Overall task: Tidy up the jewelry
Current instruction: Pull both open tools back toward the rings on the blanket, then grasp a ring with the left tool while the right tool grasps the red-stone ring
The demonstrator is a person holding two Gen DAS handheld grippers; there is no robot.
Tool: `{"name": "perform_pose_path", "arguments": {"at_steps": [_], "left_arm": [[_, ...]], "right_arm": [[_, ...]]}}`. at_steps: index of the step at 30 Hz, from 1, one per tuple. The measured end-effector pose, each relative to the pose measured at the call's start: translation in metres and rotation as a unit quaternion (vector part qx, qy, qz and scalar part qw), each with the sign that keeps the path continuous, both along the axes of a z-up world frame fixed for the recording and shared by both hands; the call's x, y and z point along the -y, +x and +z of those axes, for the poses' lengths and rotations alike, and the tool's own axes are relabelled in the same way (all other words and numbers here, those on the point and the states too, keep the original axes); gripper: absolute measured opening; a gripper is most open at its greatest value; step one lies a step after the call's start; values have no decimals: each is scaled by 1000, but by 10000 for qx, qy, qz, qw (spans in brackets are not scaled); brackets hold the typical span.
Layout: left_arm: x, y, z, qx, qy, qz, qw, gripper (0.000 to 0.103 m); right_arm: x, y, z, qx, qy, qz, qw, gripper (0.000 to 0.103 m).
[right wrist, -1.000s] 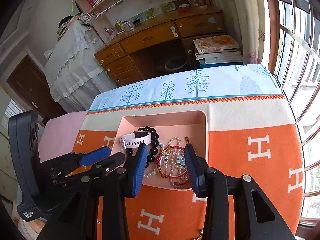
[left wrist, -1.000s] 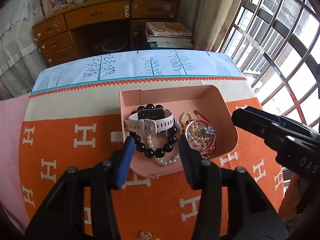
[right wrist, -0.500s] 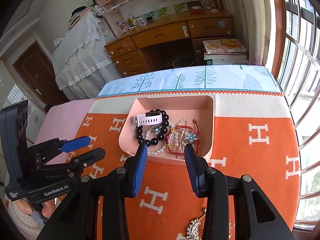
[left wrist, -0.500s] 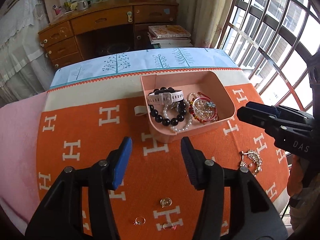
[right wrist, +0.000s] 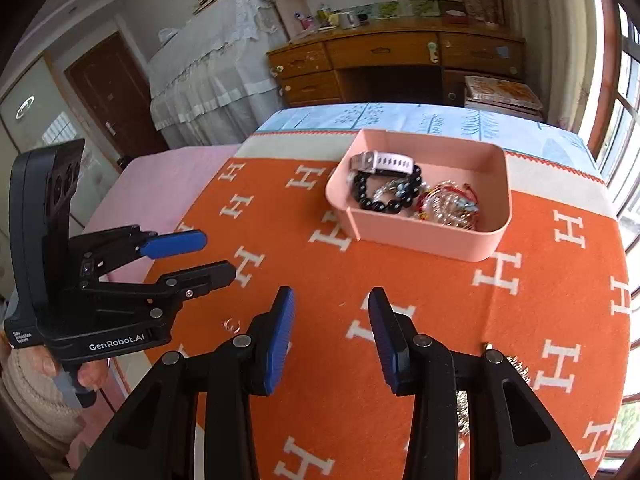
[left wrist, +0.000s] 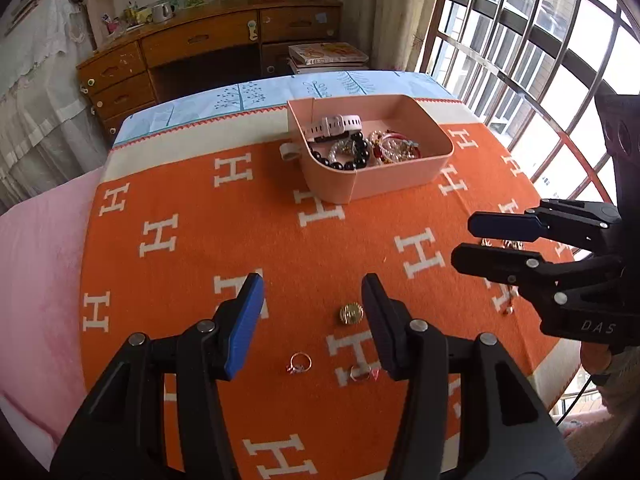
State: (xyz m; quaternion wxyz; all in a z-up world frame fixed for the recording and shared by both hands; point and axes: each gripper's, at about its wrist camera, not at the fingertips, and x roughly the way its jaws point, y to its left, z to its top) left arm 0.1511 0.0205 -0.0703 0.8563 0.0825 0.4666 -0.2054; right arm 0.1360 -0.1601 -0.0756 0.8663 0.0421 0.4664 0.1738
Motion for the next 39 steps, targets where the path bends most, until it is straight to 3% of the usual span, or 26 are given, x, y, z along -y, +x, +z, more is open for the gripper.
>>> {"name": "perform_pose_path", "arguments": {"at_steps": [12, 19, 27, 30, 39], "left_arm": [[-30, -40, -55, -182, 132, -564, 9982, 48], [-40, -39, -69, -282, 82, -665, 9974, 48], [-36, -33, -78, -235, 148, -826, 9962, 46], [-33, -33, -80, -176, 193, -893, 9957, 45], [-31, -26, -81, -63, 170, -882, 9959, 38]], "right_arm": [[-77, -43, -62, -269, -660, 1351, 9883, 39], [-100, -45, -91, -371, -892, 1640, 9817, 39], [-117, -46, -94, 18, -1324, 1834, 9741, 39], [-123, -50, -96, 194, -1551, 1908, 9691, 35], [-125, -48, -97, 241, -1513, 1913, 9695, 17]]}}
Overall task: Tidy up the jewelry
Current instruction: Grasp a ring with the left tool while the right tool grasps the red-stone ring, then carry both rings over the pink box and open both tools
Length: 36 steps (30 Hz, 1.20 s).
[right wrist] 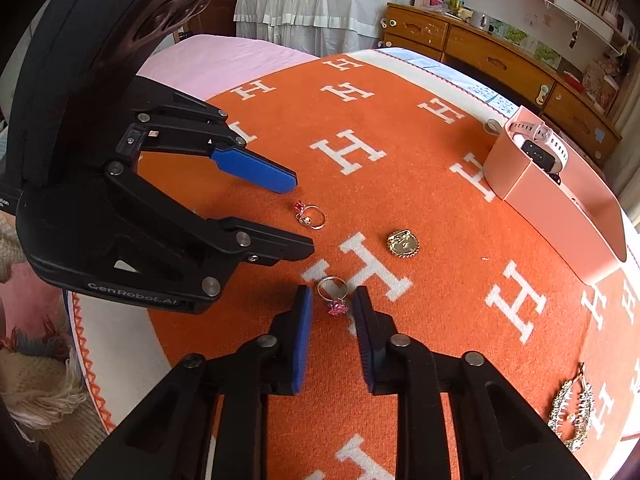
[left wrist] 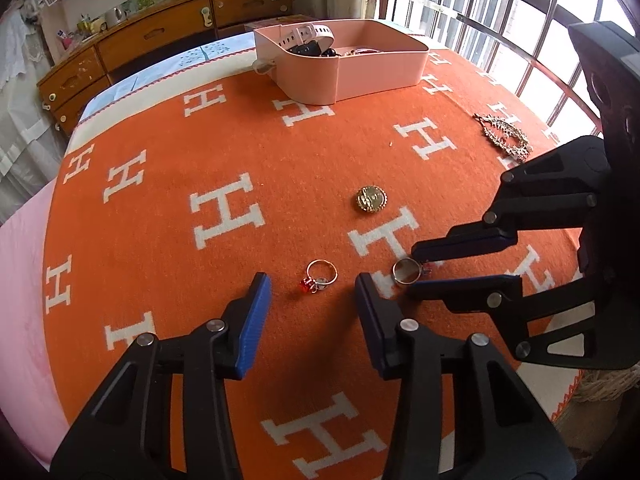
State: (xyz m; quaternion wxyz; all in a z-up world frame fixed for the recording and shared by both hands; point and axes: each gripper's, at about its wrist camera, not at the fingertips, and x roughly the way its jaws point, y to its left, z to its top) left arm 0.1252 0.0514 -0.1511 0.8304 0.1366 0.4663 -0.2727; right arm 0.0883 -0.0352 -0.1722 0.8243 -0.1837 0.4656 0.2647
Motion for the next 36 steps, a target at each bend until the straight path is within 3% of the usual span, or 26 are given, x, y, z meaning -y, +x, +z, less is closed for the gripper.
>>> {"name": "perform_pose_path", "arguments": {"at_steps": [1, 6, 8, 17, 22, 28, 36], "left_arm": [[0, 1, 0, 18, -13, 28, 10000, 36], [0, 3, 0, 84, -26, 128, 9999, 27], [1, 2, 0, 100, -27, 143, 9998, 17], [5, -7, 3, 198, -4, 281, 9994, 6], [6, -11, 18, 229, -117, 384, 9989, 6], [14, -11, 58, 363, -335, 480, 9976, 6], [42, 10, 130, 567, -683, 537, 9946, 6]], "right_arm": [[0, 0, 0, 2, 8, -18, 10000, 13], [3, -1, 1, -14, 57, -76, 10000, 11], [5, -2, 2, -15, 72, -112, 9999, 10], [21, -4, 8, -79, 262, -424, 9987, 10], [36, -9, 23, -35, 406, -598, 9974, 10], [68, -7, 61, 97, 601, -929, 9938, 10], [126, 11, 146, 564, 1060, -1553, 9805, 10]]}}
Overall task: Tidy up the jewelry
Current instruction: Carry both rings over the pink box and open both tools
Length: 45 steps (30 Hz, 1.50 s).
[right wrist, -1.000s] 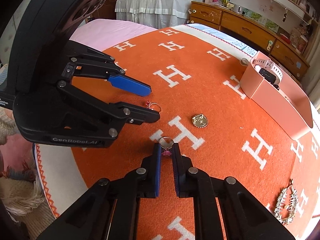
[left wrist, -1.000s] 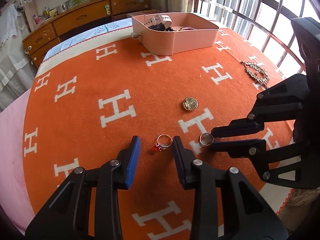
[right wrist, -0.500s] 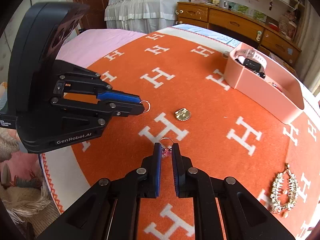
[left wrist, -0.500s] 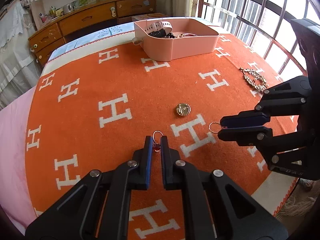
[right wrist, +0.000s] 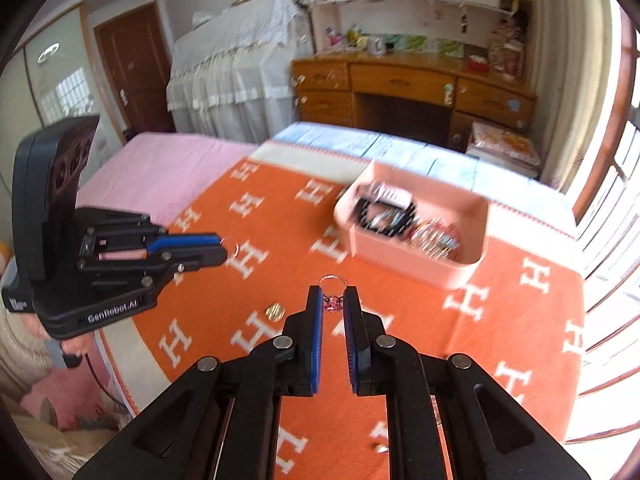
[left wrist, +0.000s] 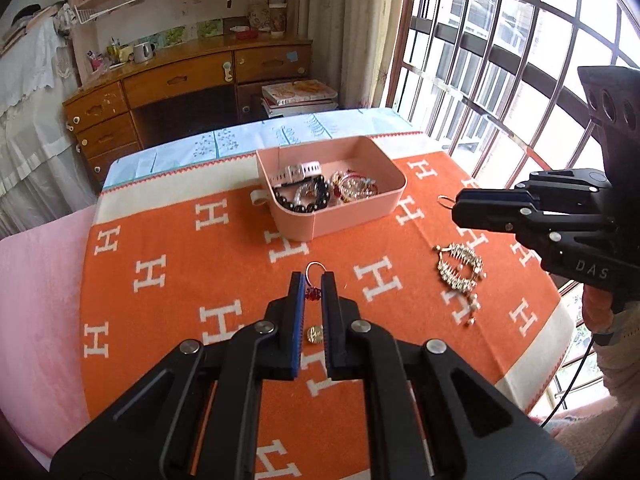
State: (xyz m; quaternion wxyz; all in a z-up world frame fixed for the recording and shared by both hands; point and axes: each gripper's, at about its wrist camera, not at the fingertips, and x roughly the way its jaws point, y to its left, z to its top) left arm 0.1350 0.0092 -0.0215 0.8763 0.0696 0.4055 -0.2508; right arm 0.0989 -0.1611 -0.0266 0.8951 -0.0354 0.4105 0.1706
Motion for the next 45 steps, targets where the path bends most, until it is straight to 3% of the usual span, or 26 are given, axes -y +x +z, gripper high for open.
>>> {"name": "perform_pose_path", "arguments": {"at_steps": [10, 17, 23, 29, 39, 40, 43, 45], "left_arm": [[48, 33, 61, 337, 244, 157, 9990, 6], [82, 75, 72, 477, 342, 325, 9978, 6], [105, 120, 43, 205, 466, 424, 9978, 6], [117, 154, 4, -175, 577, 470, 9971, 6], [119, 179, -44, -725, 625, 246, 9951, 8], [119, 179, -48, -775, 699, 264, 9942, 14], [116, 175, -53, -798, 744, 230, 9938, 50], [112, 170, -52, -751, 716, 232, 9943, 51]], "right_arm": [[43, 29, 97, 651, 261, -558, 9960, 10], [74, 75, 123, 651, 653, -1219, 9883, 10], [98, 121, 94, 167, 883, -1556, 9837, 10], [103, 160, 34, -358, 919, -1716, 9802, 10], [109, 197, -36, -985, 960, -1807, 9739, 11], [109, 200, -42, -1040, 980, -1807, 9731, 11], [110, 202, -53, -1104, 964, -1837, 9720, 15], [112, 201, -56, -1090, 957, -1860, 9718, 19]]}}
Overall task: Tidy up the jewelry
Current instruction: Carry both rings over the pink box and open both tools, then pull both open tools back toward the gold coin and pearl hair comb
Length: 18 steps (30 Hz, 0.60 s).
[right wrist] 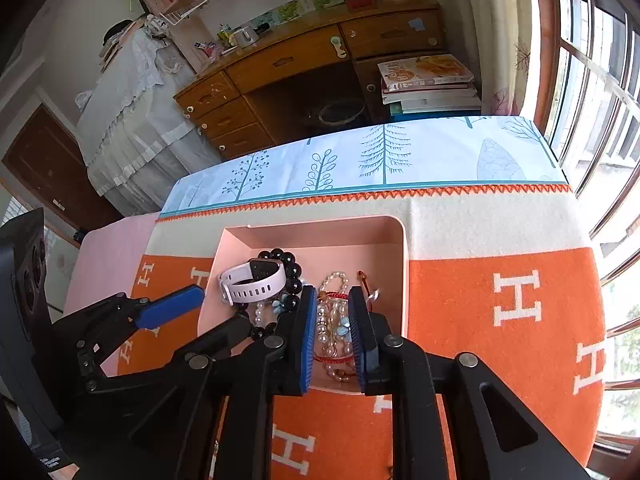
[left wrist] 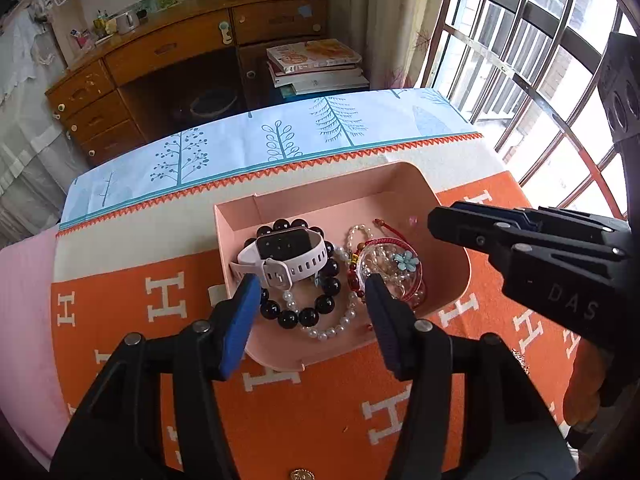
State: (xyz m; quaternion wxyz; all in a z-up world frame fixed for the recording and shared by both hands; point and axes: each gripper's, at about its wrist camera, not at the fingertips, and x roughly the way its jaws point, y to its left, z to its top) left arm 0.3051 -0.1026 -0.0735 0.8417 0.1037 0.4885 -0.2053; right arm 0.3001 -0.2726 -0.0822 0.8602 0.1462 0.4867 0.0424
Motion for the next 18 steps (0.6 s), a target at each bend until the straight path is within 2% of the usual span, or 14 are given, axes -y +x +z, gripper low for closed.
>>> {"name": "perform_pose_path", "arguments": {"at_steps": [7, 11, 18], "left_arm": [[-20, -20, 11, 48, -45, -18, 10000, 51], [-34, -37, 14, 49, -5, -11, 10000, 51], [-63, -75, 3, 7, 56, 63, 10000, 51]], "right_arm": [[0, -24, 12, 177, -77, 38, 9998, 21], [4, -50, 22, 304, -141, 26, 9994, 37], [13, -104, 24, 387, -142, 46, 9991, 37]]}}
